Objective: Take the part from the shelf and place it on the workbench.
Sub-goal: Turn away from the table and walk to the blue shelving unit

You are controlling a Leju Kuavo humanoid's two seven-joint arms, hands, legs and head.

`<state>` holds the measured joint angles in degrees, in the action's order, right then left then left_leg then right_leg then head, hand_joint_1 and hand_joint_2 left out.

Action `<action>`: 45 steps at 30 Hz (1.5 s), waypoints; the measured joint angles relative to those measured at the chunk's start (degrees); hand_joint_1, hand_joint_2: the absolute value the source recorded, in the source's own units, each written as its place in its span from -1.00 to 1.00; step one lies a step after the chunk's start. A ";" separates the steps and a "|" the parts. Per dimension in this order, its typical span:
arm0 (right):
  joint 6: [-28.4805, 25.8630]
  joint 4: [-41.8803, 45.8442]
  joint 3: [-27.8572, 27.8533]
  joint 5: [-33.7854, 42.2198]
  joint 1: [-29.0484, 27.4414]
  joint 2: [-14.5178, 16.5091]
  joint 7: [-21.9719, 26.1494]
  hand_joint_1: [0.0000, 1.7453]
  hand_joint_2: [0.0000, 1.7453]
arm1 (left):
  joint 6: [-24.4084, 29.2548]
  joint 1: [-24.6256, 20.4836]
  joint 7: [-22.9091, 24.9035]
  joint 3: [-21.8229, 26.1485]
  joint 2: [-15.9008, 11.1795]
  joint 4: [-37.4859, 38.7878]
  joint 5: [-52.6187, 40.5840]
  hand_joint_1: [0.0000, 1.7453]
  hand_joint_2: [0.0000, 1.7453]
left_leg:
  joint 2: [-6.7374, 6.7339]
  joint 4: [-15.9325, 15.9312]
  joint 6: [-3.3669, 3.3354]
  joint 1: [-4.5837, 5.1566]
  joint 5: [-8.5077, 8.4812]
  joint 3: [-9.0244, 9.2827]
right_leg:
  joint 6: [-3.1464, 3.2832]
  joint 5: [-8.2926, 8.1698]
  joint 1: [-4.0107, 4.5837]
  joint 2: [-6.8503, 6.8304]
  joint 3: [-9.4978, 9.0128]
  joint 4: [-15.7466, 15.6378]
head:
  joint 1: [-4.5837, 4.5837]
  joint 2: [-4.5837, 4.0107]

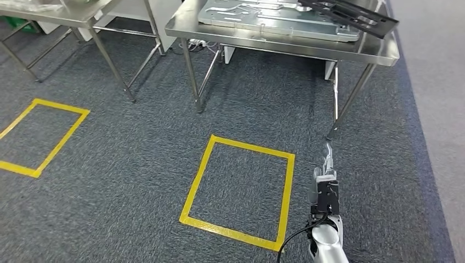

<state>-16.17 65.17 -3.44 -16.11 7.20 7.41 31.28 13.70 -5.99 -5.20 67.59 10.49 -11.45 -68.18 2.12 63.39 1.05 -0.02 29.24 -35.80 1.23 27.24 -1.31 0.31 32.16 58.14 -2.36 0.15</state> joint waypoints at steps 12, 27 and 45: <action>-6.79 -30.53 -11.12 -4.06 6.97 -5.29 -1.96 -1.00 -1.00 | 0.50 0.28 0.31 -0.06 -0.15 0.00 0.27 -1.00 -1.00 | -3.03 -7.28 -2.31 0.00 -4.26 3.60 | -2.31 2.79 0.28 -4.23 0.51 2.95 | 0.15 0.00; -11.19 -47.38 -16.02 -7.45 5.29 -9.48 -15.77 -1.00 -1.00 | 0.60 0.64 0.05 -0.14 -0.22 0.00 -0.26 -1.00 -1.00 | 1.93 -2.06 -0.06 -0.06 -1.87 0.38 | -0.71 0.40 -0.44 1.05 0.85 1.28 | -0.02 0.01; -11.48 -51.60 -16.85 -9.90 2.11 -9.65 -24.38 -1.00 -1.00 | 0.66 0.40 0.15 -0.21 -0.54 0.00 -0.27 -1.00 -1.00 | -1.33 -6.64 -2.58 0.00 -3.80 3.76 | -2.94 7.67 -0.11 -0.81 4.52 12.10 | 0.08 0.00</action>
<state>-27.65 13.58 -20.29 -26.02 9.31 -2.24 6.90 14.37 -5.59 -5.04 67.37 9.96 -11.45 -68.45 0.79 56.75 -1.53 -0.02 25.44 -32.04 -1.72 34.92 -1.42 -0.51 36.68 70.24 -2.27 0.15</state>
